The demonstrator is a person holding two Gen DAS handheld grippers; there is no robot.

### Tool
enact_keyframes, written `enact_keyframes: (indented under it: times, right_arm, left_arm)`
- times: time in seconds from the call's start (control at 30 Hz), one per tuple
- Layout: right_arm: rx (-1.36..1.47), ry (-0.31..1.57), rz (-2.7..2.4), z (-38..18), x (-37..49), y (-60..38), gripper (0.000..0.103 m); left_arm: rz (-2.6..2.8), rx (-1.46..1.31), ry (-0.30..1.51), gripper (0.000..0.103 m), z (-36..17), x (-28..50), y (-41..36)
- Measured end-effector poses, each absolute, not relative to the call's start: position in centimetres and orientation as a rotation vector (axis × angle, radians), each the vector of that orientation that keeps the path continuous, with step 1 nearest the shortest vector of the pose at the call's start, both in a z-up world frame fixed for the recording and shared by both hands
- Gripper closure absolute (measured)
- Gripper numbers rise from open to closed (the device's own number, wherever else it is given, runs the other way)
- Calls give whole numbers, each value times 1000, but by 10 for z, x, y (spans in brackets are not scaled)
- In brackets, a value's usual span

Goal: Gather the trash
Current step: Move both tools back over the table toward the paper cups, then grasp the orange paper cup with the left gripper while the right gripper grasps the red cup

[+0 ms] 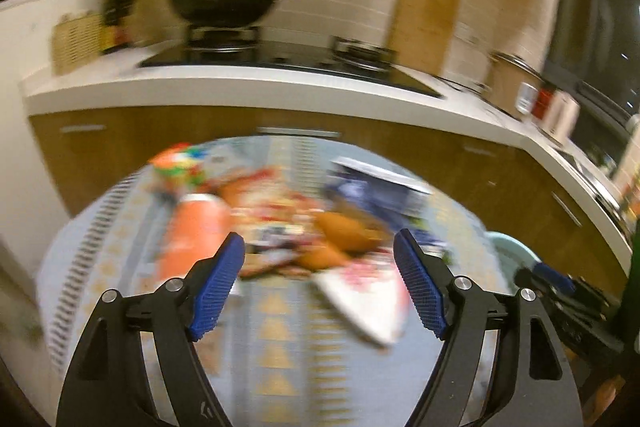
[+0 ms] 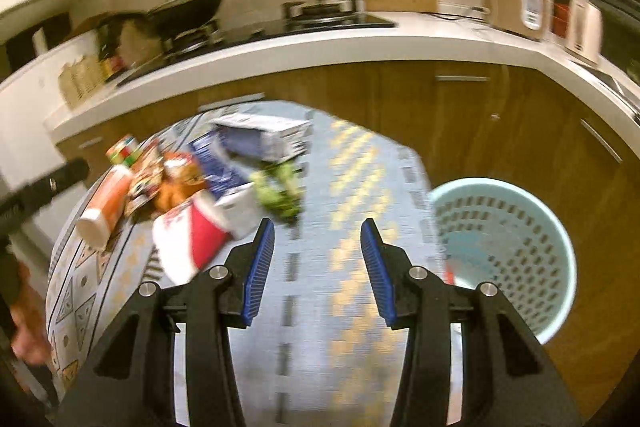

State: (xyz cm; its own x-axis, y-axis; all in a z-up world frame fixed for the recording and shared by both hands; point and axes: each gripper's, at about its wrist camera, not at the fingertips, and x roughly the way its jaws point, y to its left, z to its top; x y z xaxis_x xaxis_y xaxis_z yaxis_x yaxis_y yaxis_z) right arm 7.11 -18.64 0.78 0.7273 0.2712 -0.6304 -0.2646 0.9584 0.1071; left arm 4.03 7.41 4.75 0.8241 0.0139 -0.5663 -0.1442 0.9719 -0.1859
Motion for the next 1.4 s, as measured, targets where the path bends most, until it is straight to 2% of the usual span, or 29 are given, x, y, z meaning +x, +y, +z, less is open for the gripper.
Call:
enact_keyframes:
  times: [0.27, 0.5, 0.7, 0.9, 1.07, 1.27, 1.4]
  right_arm:
    - [-14, 752, 382, -10, 71, -127, 61]
    - [-24, 805, 405, -23, 80, -94, 61]
    - [-16, 826, 401, -27, 88, -85, 51]
    - [19, 863, 395, -34, 100, -83, 46]
    - [68, 902, 401, -43, 110, -83, 45]
    - [115, 939, 422, -53, 120, -74, 43]
    - [142, 952, 424, -56, 125, -70, 41]
  left_arm:
    - [140, -316, 704, 25, 19, 50, 162]
    - [89, -406, 762, 25, -12, 67, 188]
    - [25, -465, 792, 27, -28, 78, 185]
    - [27, -452, 788, 28, -34, 79, 177]
    - [50, -417, 772, 29, -32, 74, 169]
    - [105, -243, 784, 28, -26, 78, 145]
    - [108, -257, 790, 27, -28, 81, 149]
